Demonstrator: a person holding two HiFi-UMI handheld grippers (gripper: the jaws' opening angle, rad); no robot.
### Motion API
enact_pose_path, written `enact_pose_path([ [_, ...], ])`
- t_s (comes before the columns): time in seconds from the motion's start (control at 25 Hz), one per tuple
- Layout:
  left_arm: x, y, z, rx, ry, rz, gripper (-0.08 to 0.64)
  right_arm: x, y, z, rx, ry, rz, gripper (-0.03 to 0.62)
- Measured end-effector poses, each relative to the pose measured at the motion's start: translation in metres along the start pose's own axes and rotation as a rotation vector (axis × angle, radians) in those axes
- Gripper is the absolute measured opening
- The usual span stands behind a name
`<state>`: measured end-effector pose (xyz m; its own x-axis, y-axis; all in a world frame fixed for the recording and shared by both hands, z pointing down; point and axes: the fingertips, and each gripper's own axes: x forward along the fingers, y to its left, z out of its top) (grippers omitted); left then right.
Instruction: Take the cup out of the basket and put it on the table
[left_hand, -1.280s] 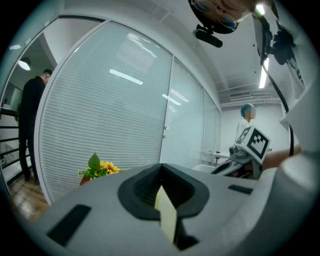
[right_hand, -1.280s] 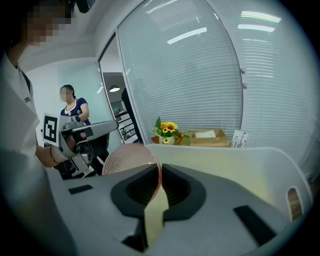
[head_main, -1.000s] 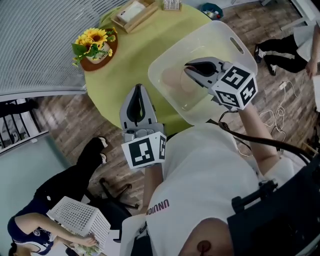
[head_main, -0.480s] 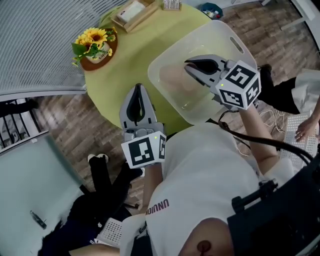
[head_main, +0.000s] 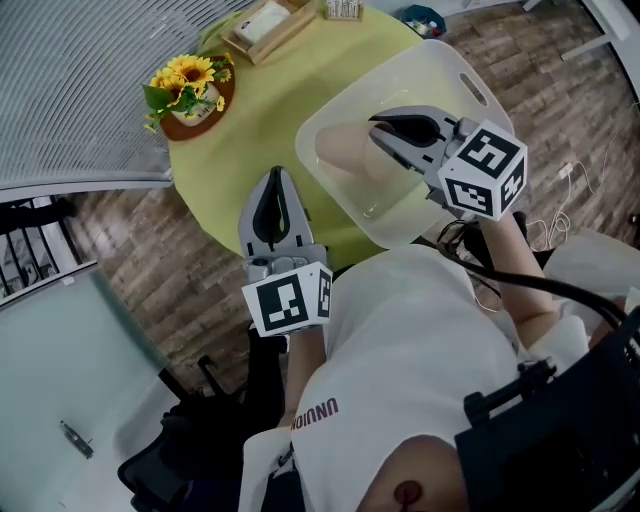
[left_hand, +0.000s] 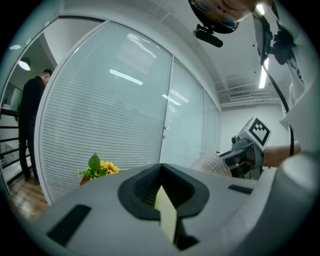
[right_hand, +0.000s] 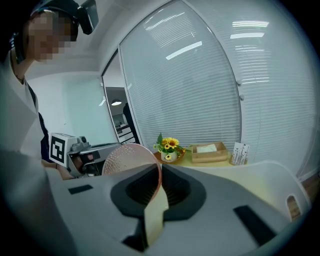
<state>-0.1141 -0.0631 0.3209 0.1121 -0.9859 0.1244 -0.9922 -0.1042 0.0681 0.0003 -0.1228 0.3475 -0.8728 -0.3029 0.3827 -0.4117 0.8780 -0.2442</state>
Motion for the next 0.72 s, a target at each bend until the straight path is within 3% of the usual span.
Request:
enact_pose_path([
  [0.72, 0.001, 0.000, -0.002, 0.000, 0.001, -0.002, 0.011, -0.005, 0.003, 0.018, 0.008, -0.070, 0.020, 0.034],
])
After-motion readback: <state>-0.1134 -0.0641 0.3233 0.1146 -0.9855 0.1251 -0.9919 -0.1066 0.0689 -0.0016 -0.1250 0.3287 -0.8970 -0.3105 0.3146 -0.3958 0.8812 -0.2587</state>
